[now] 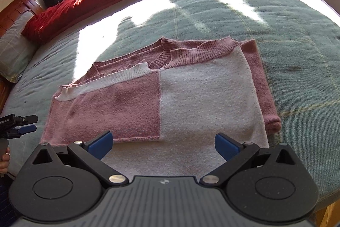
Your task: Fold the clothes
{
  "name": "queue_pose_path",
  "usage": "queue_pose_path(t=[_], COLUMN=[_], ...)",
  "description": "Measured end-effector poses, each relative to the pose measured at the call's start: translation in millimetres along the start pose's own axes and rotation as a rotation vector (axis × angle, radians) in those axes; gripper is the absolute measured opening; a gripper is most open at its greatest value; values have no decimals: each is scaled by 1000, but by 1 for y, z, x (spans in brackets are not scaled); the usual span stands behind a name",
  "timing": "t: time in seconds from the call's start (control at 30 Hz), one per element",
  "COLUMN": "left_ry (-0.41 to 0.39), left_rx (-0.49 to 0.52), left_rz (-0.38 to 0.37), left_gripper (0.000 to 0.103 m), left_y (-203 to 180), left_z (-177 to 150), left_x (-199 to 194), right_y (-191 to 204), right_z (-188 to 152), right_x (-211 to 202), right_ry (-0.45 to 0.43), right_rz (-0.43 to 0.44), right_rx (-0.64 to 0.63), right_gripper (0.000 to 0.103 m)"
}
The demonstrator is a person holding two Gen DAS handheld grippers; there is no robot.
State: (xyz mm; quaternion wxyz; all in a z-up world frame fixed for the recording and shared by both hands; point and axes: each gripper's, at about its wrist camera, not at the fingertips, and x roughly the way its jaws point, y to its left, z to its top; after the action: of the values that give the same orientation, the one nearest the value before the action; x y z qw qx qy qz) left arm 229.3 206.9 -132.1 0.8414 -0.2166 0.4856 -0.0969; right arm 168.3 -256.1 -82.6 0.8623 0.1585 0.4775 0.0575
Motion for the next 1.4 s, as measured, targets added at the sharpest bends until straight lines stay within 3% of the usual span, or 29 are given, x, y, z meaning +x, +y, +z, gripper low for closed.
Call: queue_pose_path(t=[0.3, 0.83, 1.23, 1.4], left_ry=[77, 116, 170, 190], left_rx=[-102, -79, -194, -204], left_rz=[-151, -183, -311, -332], left_gripper=[84, 84, 85, 84], left_y=[14, 2, 14, 16], left_z=[-3, 44, -7, -3], left_x=[21, 75, 47, 54], right_y=[3, 3, -6, -12], right_z=[4, 10, 4, 5], right_x=[1, 3, -1, 2], right_ry=[9, 18, 20, 28], right_rz=[7, -12, -14, -19], right_rx=[23, 38, 50, 68], right_gripper=[103, 103, 103, 103])
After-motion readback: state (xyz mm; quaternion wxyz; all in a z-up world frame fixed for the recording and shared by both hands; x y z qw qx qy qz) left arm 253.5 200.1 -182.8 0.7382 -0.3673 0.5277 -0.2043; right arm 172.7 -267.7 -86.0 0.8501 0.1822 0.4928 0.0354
